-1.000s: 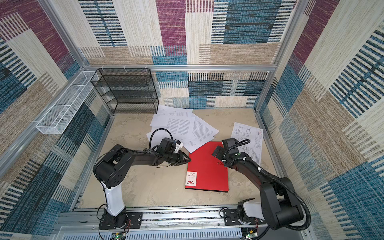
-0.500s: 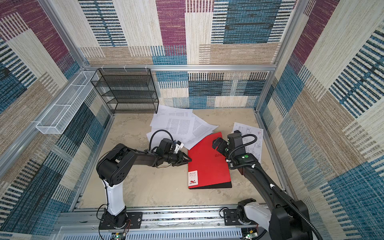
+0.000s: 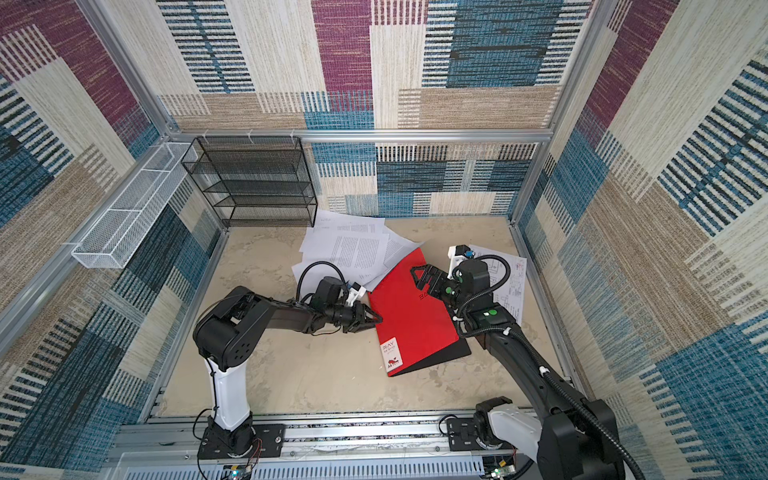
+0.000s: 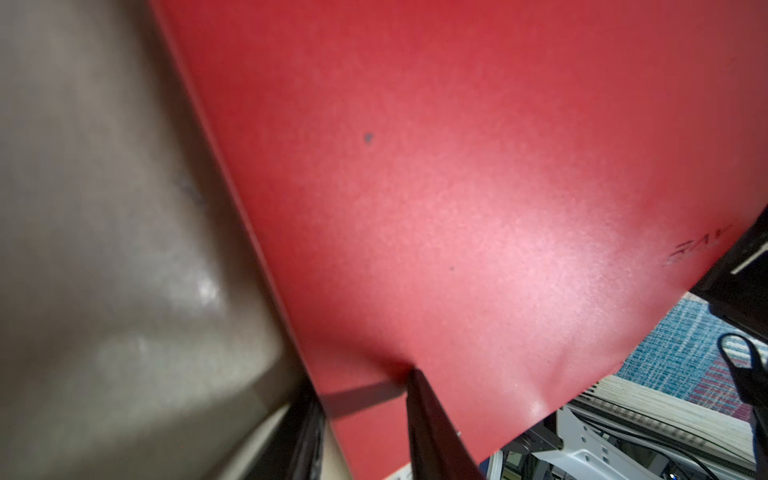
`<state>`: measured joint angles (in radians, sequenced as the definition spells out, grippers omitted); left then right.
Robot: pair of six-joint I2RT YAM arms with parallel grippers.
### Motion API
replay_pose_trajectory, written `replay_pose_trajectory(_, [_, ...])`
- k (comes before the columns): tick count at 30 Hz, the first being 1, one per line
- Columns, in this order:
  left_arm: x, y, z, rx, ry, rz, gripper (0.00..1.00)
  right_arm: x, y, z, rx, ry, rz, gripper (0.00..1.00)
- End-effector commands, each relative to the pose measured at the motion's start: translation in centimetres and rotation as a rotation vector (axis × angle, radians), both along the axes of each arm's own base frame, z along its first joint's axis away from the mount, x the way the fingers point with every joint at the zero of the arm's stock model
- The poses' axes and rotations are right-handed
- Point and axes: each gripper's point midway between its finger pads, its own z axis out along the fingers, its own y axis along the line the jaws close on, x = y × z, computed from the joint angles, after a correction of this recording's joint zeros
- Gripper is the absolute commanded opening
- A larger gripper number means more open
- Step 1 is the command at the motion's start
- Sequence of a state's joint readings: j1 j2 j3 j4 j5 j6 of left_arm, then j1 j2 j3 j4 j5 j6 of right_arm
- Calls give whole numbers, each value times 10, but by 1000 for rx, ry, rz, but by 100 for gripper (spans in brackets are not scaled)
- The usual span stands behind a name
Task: Put the files into the folder
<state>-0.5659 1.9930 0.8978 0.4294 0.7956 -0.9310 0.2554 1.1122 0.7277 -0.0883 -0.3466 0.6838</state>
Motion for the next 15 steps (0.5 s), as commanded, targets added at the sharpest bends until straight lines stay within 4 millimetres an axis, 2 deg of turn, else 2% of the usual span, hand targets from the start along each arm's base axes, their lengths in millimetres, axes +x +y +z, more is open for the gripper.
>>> replay_pose_trajectory(1, [-3,15,-26,115,78,68,34,-47,21,-37,33,250,152,100])
replay_pose_trajectory(4, [-1,15,-26,118,80,71,34,-56,38,-25,142,225,253,97])
replay_pose_trajectory(9, [2,15,-23,117,75,79,34,-66,46,-21,208,235,303,92])
replay_pose_trajectory(11, [4,16,-21,118,72,81,34,-70,46,-26,201,263,305,89])
replay_pose_trajectory(15, [4,16,-20,122,66,79,34,-65,32,-31,95,261,244,84])
